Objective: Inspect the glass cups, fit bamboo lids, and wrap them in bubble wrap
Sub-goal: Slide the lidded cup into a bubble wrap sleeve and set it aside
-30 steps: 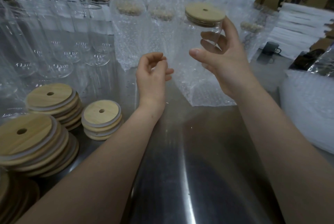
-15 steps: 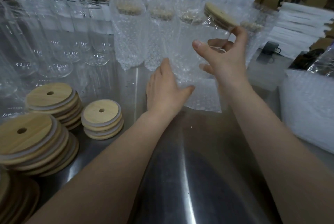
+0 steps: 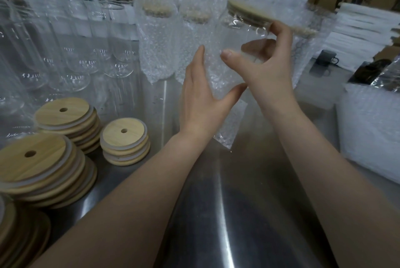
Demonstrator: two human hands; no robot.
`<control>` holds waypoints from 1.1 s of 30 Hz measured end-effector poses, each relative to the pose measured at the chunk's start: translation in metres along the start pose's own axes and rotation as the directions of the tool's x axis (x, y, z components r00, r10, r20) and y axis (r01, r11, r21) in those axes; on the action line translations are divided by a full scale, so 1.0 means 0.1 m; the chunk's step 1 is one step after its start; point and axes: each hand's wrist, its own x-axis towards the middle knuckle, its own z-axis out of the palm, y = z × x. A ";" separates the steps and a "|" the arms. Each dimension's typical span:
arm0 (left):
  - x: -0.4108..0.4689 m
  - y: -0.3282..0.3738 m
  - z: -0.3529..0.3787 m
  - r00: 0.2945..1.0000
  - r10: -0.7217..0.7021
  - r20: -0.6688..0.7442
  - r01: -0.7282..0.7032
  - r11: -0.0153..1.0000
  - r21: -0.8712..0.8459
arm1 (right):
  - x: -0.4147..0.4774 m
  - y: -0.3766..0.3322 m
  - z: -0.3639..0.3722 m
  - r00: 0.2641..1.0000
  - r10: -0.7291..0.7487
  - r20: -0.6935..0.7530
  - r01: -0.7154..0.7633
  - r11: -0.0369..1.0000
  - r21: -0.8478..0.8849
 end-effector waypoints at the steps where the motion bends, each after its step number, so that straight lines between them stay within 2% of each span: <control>1: 0.00 0.01 0.00 1.000 -0.007 -0.010 0.006 0.999 -0.039 | 0.00 0.01 0.01 1.000 -0.002 0.016 0.002 1.000 -0.004; 5: 0.02 0.01 -0.02 0.998 -0.033 -0.047 0.026 0.989 -0.146 | 0.00 0.03 0.02 0.997 -0.019 0.070 0.020 1.000 -0.008; 8: 0.03 0.02 -0.02 0.999 -0.037 -0.010 0.035 0.984 -0.173 | 0.00 0.02 0.03 0.997 -0.047 0.057 0.048 0.999 -0.006; 13: -0.01 0.05 -0.01 0.992 -0.012 0.122 0.014 1.000 -0.014 | 0.00 0.02 0.00 0.987 -0.130 -0.095 0.133 0.991 0.032; 16: -0.01 0.06 -0.01 0.984 -0.074 0.164 0.064 0.996 0.070 | 0.02 0.00 -0.03 0.973 -0.142 -0.181 0.156 0.985 0.067; 18: 0.00 0.04 -0.01 0.974 -0.141 0.180 0.131 0.989 0.066 | 0.02 -0.02 -0.05 0.970 -0.132 -0.203 0.155 0.983 0.103; 21: 0.01 0.03 -0.02 0.960 -0.178 0.215 0.192 0.980 -0.046 | 0.02 -0.03 -0.05 0.972 -0.125 -0.199 0.148 0.983 0.105; 25: 0.00 0.06 -0.03 0.964 -0.180 0.197 0.206 0.971 -0.122 | 0.02 -0.06 -0.05 0.976 -0.134 -0.174 0.147 0.987 0.065; 33: -0.01 0.05 -0.04 0.960 -0.229 0.160 0.255 0.952 -0.168 | -0.03 -0.07 -0.03 0.966 -0.258 -0.036 0.255 0.964 -0.074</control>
